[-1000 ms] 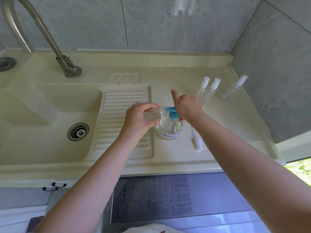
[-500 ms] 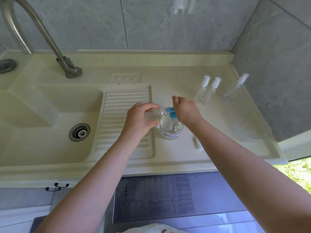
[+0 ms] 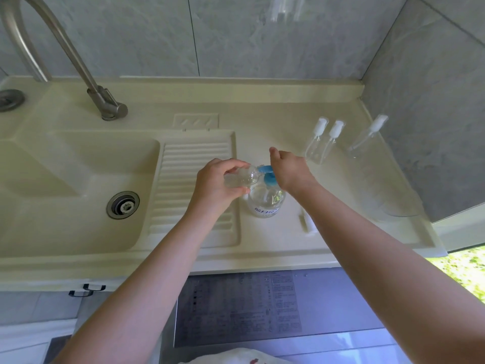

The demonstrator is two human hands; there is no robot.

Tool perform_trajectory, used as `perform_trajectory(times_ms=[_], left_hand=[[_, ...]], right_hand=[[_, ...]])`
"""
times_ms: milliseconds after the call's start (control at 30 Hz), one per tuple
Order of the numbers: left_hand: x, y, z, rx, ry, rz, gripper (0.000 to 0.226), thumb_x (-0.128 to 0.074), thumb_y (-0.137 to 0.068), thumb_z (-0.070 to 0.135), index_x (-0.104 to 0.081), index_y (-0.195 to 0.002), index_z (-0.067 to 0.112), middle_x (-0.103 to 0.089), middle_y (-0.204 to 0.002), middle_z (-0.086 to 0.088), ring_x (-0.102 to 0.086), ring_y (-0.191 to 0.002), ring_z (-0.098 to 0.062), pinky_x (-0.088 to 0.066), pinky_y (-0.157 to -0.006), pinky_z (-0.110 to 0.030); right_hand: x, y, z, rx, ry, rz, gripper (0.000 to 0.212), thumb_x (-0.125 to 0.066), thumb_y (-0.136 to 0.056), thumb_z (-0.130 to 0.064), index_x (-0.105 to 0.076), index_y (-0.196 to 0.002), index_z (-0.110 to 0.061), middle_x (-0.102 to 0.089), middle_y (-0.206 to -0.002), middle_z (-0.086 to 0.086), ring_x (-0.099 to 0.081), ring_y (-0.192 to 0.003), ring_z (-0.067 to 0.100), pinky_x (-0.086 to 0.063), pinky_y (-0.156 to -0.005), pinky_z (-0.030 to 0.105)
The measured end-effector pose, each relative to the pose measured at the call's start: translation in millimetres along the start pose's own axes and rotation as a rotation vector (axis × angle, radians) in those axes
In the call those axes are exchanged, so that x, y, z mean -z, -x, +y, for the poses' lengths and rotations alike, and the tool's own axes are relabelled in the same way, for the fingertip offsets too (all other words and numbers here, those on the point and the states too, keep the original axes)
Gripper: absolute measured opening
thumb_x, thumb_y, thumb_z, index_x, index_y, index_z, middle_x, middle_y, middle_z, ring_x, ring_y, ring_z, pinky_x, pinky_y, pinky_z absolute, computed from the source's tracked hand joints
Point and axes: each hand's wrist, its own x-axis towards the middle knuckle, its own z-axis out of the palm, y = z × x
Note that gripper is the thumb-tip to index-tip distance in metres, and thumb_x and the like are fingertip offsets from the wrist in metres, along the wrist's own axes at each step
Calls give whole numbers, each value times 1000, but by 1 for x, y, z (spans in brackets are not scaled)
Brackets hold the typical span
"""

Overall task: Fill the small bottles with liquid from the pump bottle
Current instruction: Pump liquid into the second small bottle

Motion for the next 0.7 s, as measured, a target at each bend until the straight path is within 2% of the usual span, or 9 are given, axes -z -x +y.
perform_trajectory(times_ms=[100,133,233,300,367,433,500,600,700], left_hand=[[-2,1,-2,10,0,-5,52,-87,-62,8,-73,-109,26,-61,-100,0,-52,-86,10,-31,-76,4],[-3,1,-2,14,2,-5,52,-87,-62,7,-73,-109,26,-61,-100,0,-52,-86,10,-31,-76,4],[-2,1,-2,8,4,3,52,-87,-63,7,-73,-109,25,-60,-98,2,-51,-84,12,-31,-76,5],[-1,1,-1,-2,12,11,51,-87,-63,8,-73,-109,26,-61,-99,2,-52,-84,13,-31,-77,4],[0,1,-1,-8,17,16,51,-87,-63,9,-73,-109,26,-62,-100,2,-52,-85,13,-32,-78,4],[0,1,-1,-7,21,18,51,-88,-62,9,-73,-108,26,-62,-100,2,-53,-85,14,-32,-77,4],[0,1,-2,-11,27,19,52,-88,-62,9,-73,-108,26,-62,-100,3,-52,-84,17,-32,-77,4],[-1,1,-4,-10,27,12,52,-88,-61,9,-73,-108,26,-62,-100,2,-54,-87,11,-32,-78,4],[-2,0,-7,-3,14,1,52,-89,-61,10,-73,-108,26,-63,-101,2,-53,-88,10,-31,-77,4]], right_hand=[[-7,-2,1,16,26,33,20,-37,-102,-19,-45,-113,-4,-48,-87,10,-43,-83,32,-38,-71,36],[-9,-2,2,25,47,42,21,-37,-102,-19,-45,-115,-4,-50,-90,11,-44,-83,33,-39,-72,37],[-8,-6,7,54,9,33,45,-47,-99,-17,-36,-140,-2,-54,-119,19,-51,-93,38,-45,-80,41],[-1,-4,6,49,-10,-15,40,-35,-105,-38,-50,-115,-3,-57,-108,21,-53,-92,34,-47,-88,42],[2,-6,6,72,-25,-53,50,-25,-104,-52,-49,-89,-11,-56,-90,17,-53,-86,30,-50,-90,43],[2,-9,4,68,-32,-56,50,-26,-103,-53,-44,-75,-16,-51,-76,9,-53,-84,29,-51,-89,42],[-1,-8,3,106,50,-36,48,-24,-105,-48,-38,-68,-19,-45,-70,4,-50,-84,28,-48,-86,38],[-9,-6,4,134,137,45,38,-25,-105,-33,-32,-71,-19,-40,-73,4,-46,-83,29,-41,-75,35],[-14,-5,7,124,93,101,9,-47,-94,-10,-40,-100,-8,-46,-92,11,-41,-79,32,-33,-65,35]])
